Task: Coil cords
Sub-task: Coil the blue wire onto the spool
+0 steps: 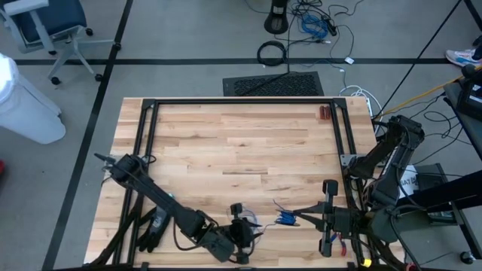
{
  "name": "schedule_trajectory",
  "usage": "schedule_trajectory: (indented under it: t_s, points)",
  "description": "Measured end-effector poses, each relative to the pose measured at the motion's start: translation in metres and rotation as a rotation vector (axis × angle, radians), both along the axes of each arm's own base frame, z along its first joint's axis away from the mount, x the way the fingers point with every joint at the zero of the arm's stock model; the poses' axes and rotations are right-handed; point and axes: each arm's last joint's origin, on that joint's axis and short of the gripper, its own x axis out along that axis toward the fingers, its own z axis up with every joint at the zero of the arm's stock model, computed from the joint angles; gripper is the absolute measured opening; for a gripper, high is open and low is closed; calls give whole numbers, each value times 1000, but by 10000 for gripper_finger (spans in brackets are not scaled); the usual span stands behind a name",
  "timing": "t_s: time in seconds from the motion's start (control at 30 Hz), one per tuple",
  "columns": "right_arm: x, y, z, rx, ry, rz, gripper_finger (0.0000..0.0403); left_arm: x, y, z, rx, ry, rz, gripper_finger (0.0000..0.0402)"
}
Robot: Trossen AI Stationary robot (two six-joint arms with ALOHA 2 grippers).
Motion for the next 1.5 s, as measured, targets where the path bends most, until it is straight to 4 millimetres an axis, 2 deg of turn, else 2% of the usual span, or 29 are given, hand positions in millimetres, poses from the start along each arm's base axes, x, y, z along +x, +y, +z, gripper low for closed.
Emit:
schedule_trajectory:
  t_s: [0.27,0.5,0.83,0.97,1.17,1.33,1.5]
  points:
    - [0,0,0,-4,1,0,0,9,0,-7,-46,-29,-32,110]
    - [0,0,0,-4,1,0,0,10,0,-7,-43,-32,-25,138]
    - [0,0,0,-4,1,0,0,13,5,-10,-13,-27,-8,137]
    - [0,0,0,-4,1,0,0,13,5,-11,-5,-25,-5,107]
    - [0,0,0,-4,1,0,0,12,6,-13,7,-2,-1,15]
    - [0,0,0,-4,1,0,0,11,7,-12,20,10,5,10]
    - [0,0,0,-5,2,0,0,1,12,-5,44,63,66,3]
